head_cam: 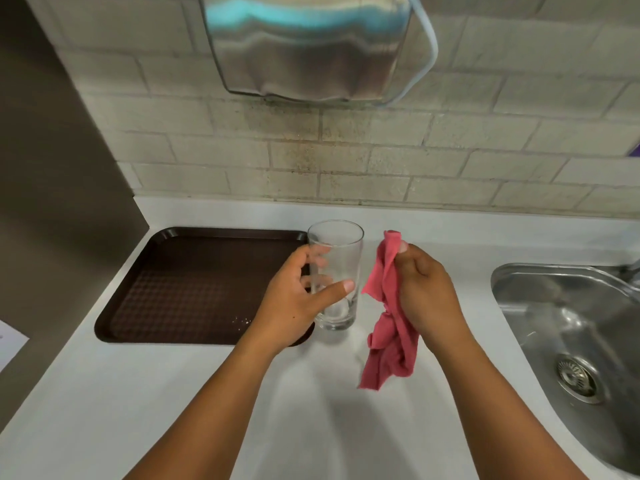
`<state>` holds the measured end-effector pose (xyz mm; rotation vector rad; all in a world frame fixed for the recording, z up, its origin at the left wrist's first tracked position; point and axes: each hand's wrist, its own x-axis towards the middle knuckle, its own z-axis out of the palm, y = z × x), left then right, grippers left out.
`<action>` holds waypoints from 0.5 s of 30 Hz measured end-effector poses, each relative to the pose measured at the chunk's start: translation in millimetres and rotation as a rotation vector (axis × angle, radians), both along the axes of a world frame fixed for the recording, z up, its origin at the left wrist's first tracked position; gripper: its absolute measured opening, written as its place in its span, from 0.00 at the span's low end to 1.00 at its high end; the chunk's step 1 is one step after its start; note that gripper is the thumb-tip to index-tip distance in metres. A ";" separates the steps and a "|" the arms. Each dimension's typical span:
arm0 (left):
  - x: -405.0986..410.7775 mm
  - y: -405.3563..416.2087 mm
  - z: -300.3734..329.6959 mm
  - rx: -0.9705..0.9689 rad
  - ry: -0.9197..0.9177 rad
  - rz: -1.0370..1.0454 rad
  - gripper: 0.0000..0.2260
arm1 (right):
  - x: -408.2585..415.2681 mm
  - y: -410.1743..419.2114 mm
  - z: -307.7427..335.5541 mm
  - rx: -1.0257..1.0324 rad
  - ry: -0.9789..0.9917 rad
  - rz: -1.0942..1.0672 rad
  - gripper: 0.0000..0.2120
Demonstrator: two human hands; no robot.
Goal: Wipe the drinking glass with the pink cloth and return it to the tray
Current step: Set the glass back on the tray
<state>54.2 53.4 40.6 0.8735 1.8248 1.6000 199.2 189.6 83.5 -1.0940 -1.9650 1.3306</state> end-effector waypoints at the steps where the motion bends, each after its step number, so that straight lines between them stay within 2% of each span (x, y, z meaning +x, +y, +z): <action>1: -5.2 -0.8 -2.6 0.000 -0.001 0.021 0.31 | 3.7 0.9 -0.6 -0.118 0.061 -0.004 0.23; 3: -15.6 -2.4 -9.8 -0.013 0.005 0.049 0.29 | 10.7 1.6 0.0 -0.352 0.227 0.017 0.24; 6: -31.6 -4.7 -23.8 -0.049 0.060 0.094 0.31 | 21.0 5.4 1.2 -0.682 0.479 0.080 0.30; 9: -44.9 -4.7 -40.5 -0.110 0.086 0.141 0.31 | 28.1 11.5 3.0 -0.784 0.610 0.191 0.37; 11: -52.1 -4.0 -53.9 -0.149 0.084 0.175 0.29 | 30.3 13.8 2.7 -0.761 0.647 0.229 0.32; 15: -66.6 -1.8 -71.5 -0.177 0.021 0.229 0.29 | 32.0 16.7 0.0 -0.748 0.623 0.264 0.12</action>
